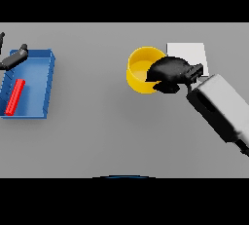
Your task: Pick up the red beaker and tilt it to pour out 1 green nut into yellow bowl. Pick up the yellow bowl and place it on the metallic measuring scale.
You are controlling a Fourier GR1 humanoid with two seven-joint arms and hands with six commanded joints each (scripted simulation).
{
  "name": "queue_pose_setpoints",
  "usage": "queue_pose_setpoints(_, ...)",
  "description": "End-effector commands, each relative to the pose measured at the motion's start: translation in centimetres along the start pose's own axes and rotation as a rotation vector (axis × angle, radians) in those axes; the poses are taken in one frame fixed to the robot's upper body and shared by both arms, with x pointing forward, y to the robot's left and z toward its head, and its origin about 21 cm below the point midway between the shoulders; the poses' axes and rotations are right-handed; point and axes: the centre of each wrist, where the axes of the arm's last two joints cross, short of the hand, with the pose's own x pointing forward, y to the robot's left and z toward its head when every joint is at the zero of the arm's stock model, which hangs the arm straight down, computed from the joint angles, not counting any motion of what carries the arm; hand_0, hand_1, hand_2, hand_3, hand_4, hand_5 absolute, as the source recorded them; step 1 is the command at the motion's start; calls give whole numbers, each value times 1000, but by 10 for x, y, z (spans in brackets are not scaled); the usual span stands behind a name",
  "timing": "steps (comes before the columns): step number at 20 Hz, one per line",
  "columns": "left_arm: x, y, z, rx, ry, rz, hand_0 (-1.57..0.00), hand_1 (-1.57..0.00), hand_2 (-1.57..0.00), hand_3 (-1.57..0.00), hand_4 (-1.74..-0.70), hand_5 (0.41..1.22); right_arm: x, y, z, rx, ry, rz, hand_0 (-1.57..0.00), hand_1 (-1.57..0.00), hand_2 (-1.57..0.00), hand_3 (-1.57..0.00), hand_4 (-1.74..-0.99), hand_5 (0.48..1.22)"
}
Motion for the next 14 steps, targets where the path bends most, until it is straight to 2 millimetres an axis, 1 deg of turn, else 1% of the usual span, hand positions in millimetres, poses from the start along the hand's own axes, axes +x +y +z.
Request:
queue_pose_setpoints(1, 0, -2, 1, 0, -7, -7, 1, 1, 1, 1, -799, 723, -4, -4, 6, -13, 0, 14, -1568, -1568, -1562, -1243, -1719, 1220)
queue_pose_setpoints(2, 2, 3, 1, 8, -8, -7, 1, 1, 1, 1, -800, 723, -7, -10, 11, -33, 4, 31, -1569, -1569, -1564, -1238, -1719, 1220)
queue_pose_setpoints(3, 3, 1, 2, 5, -14, -3, 1, 1, 1, 1, -802, 730, -11, -13, 13, -46, 10, 40, -1569, -1569, -1565, -1263, -1719, 1220)
queue_pose_setpoints(4, 3, 6, 0, 13, -6, 3, 1, 1, 1, 1, -809, 735, -15, -17, 12, -67, 23, 44, -1570, -1570, -1567, -1318, -1720, 1220)
queue_pose_setpoints(5, 2, 4, 0, 9, -6, 2, 1, 1, 1, 1, -811, 741, -22, -21, 15, -77, 49, 39, -1570, -1570, -1567, -1325, -1720, 1221)
queue_pose_setpoints(6, 1, 5, 1, 11, -5, 0, 1, 1, 1, 1, -808, 742, -27, -20, 15, -86, 72, 39, -1570, -1570, -1568, -1298, -1720, 1221)
queue_pose_setpoints(7, 2, 6, 0, 11, 5, -8, 1, 1, 1, 1, -802, 737, -37, -22, 20, -96, 85, 32, -1570, -1570, -1569, -1274, -1719, 1221)
queue_pose_setpoints(8, 5, 1, 1, 7, -1, -13, 1, 1, 1, 1, -801, 734, -45, -25, 22, -114, 115, 21, -1570, -1570, -1569, -1256, -1719, 1221)
queue_pose_setpoints(9, 6, 0, 4, 2, 10, -11, 1, 1, 1, 1, -804, 735, -53, -25, 25, -122, 139, 17, -1571, -1571, -1570, -1239, -1720, 1221)
queue_pose_setpoints(11, 9, 4, 5, 7, 18, -7, 1, 1, 1, 1, -811, 743, -72, -25, 29, -121, 190, -25, -1571, -1571, -1570, -1220, -1720, 1221)
queue_pose_setpoints(12, 6, 2, 6, 4, 26, -4, 1, 1, 1, 1, -818, 750, -74, -21, 23, -125, 218, -42, -1571, -1571, -1570, -1211, -1720, 1221)
queue_pose_setpoints(13, 5, 2, 6, 7, 32, -4, 1, 1, 1, 1, -824, 759, -85, -22, 24, -133, 221, -55, -1571, -1571, -1570, -1205, -1720, 1221)
queue_pose_setpoints(14, 4, 0, 7, 5, 33, -2, 1, 1, 1, 1, -828, 765, -91, -19, 24, -135, 244, -64, -1571, -1571, -1571, -1193, -1720, 1221)
